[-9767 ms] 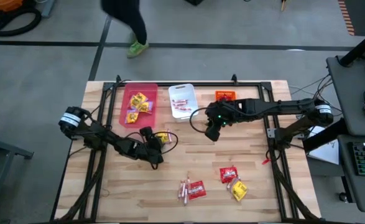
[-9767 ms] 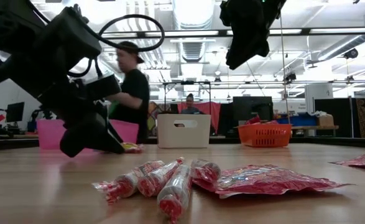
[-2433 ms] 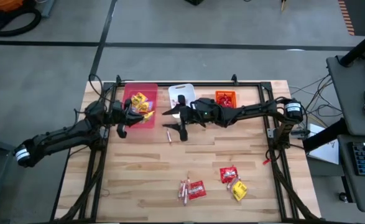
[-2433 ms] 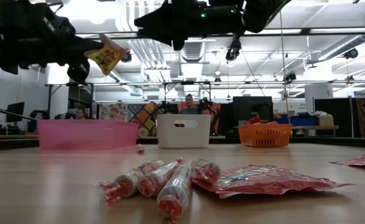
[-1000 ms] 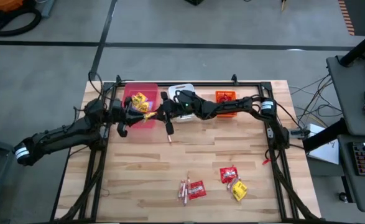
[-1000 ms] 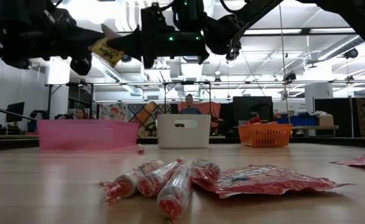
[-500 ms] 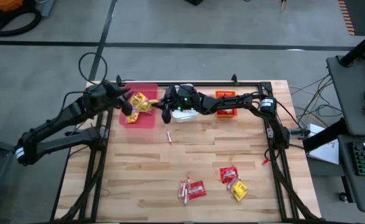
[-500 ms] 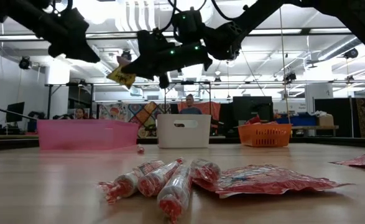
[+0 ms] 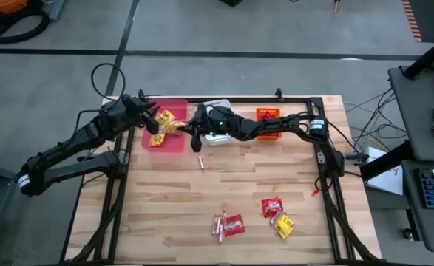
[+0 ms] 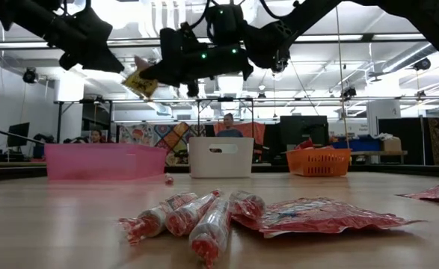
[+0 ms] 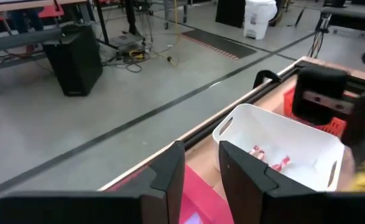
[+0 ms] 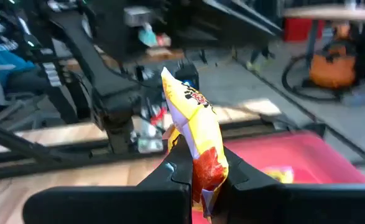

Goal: Sort candy
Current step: Put the yellow candy into the pink bin, then put the white candy into the white bin

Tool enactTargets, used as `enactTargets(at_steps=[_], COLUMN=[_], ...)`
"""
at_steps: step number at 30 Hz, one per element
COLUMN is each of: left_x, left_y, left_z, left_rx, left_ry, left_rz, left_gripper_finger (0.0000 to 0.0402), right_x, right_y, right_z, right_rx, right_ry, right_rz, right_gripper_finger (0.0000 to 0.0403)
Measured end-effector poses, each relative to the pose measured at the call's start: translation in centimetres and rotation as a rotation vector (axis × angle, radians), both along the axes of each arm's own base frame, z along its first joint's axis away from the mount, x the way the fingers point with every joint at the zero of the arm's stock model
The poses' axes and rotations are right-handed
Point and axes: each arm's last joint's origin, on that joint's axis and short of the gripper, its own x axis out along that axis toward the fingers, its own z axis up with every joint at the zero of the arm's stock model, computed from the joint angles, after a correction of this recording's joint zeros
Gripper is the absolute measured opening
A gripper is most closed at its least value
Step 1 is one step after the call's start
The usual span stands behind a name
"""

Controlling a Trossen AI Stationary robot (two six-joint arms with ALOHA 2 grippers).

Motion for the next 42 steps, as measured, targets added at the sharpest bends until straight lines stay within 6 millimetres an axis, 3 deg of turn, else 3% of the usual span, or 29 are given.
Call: enactTargets(at_steps=[9, 19, 24, 35, 42], left_x=[0.1, 0.1, 0.1, 0.2, 0.3], left_y=[0.0, 0.0, 0.0, 0.1, 0.0], left_z=[0.3, 0.1, -0.3, -1.4, -1.5], left_rx=[0.011, 0.001, -0.010, -0.035, -0.056], left_ry=[-0.033, -0.018, -0.007, 0.015, -0.003], left_rz=[-0.005, -0.005, -0.005, -0.003, -0.041], left_gripper_finger=[0.0085, 0.0085, 0.0085, 0.0085, 0.0085], right_x=[4.2, 7.3, 7.6, 7.4, 7.1], right_y=[0.0, -2.5, -2.6, -3.0, -3.1], right_z=[-3.6, -7.7, -7.8, -7.7, -6.5], right_rx=[0.023, 0.133, 0.139, 0.183, 0.154], right_ry=[-0.009, 0.264, 0.285, 0.283, 0.291], right_rz=[0.015, -0.058, -0.056, -0.084, -0.102], right_gripper_finger=[0.0013, 0.0013, 0.0024, 0.0149, 0.0181])
